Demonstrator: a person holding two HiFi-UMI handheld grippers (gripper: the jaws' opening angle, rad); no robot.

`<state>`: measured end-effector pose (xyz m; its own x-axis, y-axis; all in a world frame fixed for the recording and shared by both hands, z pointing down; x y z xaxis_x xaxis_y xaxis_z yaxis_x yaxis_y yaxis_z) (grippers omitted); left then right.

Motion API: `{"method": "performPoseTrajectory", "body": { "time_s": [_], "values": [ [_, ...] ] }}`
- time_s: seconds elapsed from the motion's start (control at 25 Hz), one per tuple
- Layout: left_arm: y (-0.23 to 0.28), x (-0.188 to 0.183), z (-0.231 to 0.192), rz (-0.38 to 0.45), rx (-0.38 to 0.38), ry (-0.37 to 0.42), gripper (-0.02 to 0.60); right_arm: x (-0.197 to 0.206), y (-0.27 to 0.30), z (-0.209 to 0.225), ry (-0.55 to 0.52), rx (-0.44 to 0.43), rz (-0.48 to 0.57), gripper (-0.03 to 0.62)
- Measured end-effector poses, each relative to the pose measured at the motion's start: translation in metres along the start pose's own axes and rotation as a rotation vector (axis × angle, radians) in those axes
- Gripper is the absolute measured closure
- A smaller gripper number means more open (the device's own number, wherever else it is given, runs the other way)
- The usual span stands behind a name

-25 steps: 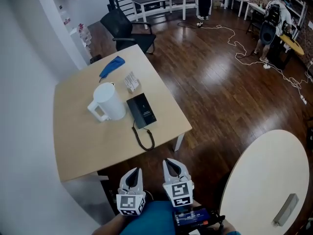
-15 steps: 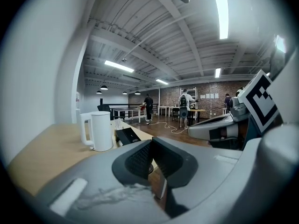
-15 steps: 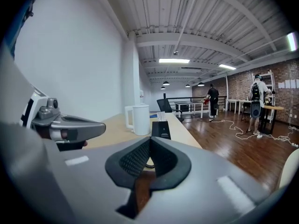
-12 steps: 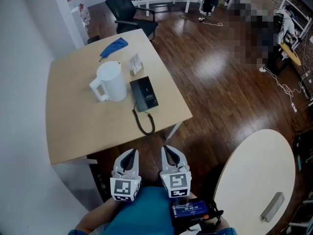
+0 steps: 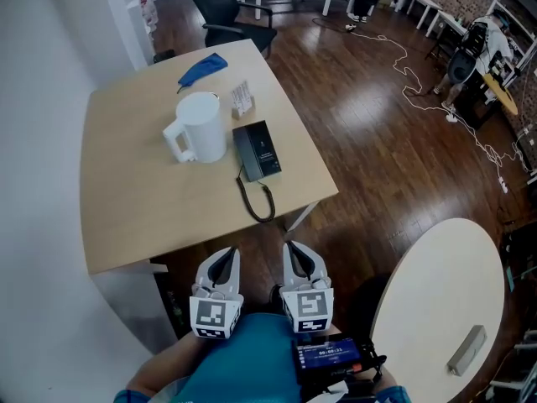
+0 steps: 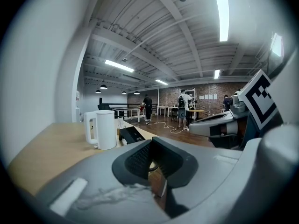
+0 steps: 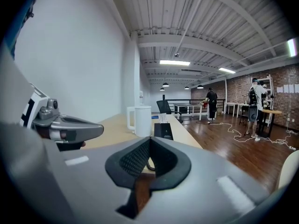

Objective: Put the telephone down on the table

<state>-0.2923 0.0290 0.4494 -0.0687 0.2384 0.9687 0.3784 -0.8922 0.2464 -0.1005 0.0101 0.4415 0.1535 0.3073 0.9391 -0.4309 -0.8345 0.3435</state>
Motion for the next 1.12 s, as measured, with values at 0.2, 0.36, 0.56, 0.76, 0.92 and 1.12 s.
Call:
{"method": "performPoseTrajectory", "body": {
  "time_s": [0.2,0.36,0.56,0.76,0.92,1.12],
  "values": [
    [-0.002,0.0,-0.003,-0.014,0.012,0.002,0.565,0.004,0.002,-0.007,0.002,-0.017,-0.033,0.603],
    [-0.002,0.003,-0.005,-0.017,0.019,0.001,0.565,0.006,0.004,-0.011,0.006,-0.017,-0.037,0.603],
    [-0.003,0.006,-0.007,-0.03,0.029,-0.013,0.565,0.008,0.005,-0.014,0.014,-0.012,-0.043,0.603],
    [-0.002,0.007,-0.008,-0.028,0.036,-0.002,0.565,0.009,0.006,-0.016,0.013,-0.011,-0.047,0.603],
    [-0.001,0.009,-0.008,-0.039,0.043,-0.01,0.565,0.01,0.007,-0.015,0.015,-0.007,-0.047,0.603],
    [-0.001,0.006,-0.009,-0.046,0.043,-0.005,0.565,0.009,0.007,-0.016,0.017,-0.01,-0.05,0.603]
  ]
}}
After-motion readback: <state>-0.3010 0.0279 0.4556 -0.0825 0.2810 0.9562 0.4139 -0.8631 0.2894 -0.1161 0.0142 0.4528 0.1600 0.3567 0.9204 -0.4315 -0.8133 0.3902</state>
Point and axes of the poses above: the fingertips, and each gripper's own axes: y forward along the fingers, z to its right, x out of its underside, the point moved 9 cm from there along -y, backward along the fingers
